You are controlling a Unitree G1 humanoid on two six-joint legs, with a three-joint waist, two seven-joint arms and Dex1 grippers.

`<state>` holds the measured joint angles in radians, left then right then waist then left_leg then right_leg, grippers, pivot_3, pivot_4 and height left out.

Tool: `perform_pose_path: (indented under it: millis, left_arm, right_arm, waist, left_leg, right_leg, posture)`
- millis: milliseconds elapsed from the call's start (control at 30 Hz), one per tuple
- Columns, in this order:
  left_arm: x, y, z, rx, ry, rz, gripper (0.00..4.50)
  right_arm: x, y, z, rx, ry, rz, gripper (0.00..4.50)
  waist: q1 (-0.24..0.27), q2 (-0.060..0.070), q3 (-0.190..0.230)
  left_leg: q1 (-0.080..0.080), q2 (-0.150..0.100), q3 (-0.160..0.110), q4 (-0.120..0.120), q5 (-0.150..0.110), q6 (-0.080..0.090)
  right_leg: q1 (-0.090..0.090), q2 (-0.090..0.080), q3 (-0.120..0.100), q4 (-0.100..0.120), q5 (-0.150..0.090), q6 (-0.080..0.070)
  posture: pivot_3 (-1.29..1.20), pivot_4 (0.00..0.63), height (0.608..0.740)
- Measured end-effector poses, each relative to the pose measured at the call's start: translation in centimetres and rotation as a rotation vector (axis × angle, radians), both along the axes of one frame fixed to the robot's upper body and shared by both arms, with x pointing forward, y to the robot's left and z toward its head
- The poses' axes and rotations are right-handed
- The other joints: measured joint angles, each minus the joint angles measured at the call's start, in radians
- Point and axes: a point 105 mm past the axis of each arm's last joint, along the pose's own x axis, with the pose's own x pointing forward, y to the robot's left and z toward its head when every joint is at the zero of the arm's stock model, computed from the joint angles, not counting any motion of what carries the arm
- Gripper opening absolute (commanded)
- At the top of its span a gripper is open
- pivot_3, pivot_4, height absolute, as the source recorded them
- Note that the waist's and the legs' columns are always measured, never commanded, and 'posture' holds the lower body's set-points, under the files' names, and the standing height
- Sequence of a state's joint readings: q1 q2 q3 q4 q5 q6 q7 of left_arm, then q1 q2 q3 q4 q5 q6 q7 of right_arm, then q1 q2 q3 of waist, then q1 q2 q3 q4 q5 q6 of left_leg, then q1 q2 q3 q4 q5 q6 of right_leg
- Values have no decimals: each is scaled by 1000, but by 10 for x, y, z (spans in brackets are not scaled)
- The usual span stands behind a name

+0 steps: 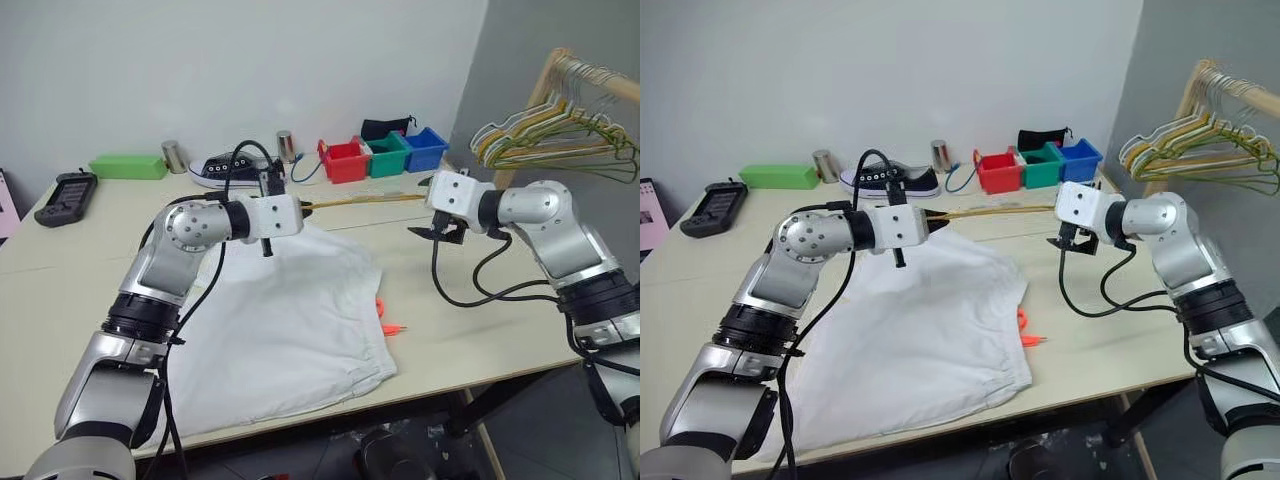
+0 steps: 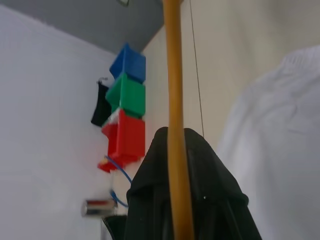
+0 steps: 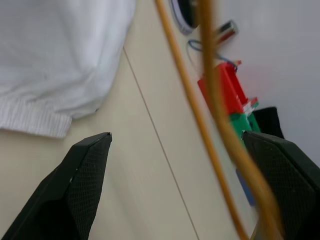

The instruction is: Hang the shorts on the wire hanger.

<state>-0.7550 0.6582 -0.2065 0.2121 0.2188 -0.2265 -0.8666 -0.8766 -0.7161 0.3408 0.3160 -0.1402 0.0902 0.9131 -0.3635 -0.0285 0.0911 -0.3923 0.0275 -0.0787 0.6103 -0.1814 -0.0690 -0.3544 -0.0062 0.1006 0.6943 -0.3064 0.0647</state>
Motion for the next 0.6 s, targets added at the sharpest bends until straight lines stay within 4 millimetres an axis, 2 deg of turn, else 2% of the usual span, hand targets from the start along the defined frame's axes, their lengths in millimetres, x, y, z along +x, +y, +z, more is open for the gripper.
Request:
perform_pose_path:
  millis: [133, 233, 267, 400, 600]
  left_arm:
    - [-2, -3, -10, 49, -4, 0, 0]
    - [-3, -1, -16, 72, 0, 2, 0]
    - [-4, -1, -16, 78, -3, -2, 0]
    - [-5, -1, -15, 94, -17, -4, 0]
    - [-5, 0, -15, 103, -22, -1, 0]
  right_arm:
    - [13, -9, -12, -87, -26, -46, 4408]
    - [18, -13, -8, -121, -62, -53, 3959]
    - [18, -13, -8, -129, -67, -49, 3601]
    - [16, -9, -9, -141, -63, -24, 2655]
    - [16, -5, -11, -135, -55, -10, 1408]
  waist:
    - [0, 0, 0]
    - [1, 0, 0]
    - [1, 0, 0]
    - [2, 0, 0]
    - [3, 0, 0]
  left_leg:
    - [0, 0, 0, 0, 0, 0]
    - [0, 0, 0, 0, 0, 0]
    - [0, 0, 0, 0, 0, 0]
    - [0, 0, 0, 0, 0, 0]
    - [0, 0, -1, 0, 0, 0]
  right_leg:
    - [0, 0, 0, 0, 0, 0]
    - [0, 0, 0, 0, 0, 0]
    - [0, 0, 0, 0, 0, 0]
    - [0, 0, 0, 0, 0, 0]
    - [0, 0, 0, 0, 0, 0]
  posture:
    - [-237, 0, 740]
    - [-234, 0, 740]
    - [-234, 0, 740]
    - [-232, 1, 740]
    - [-232, 7, 740]
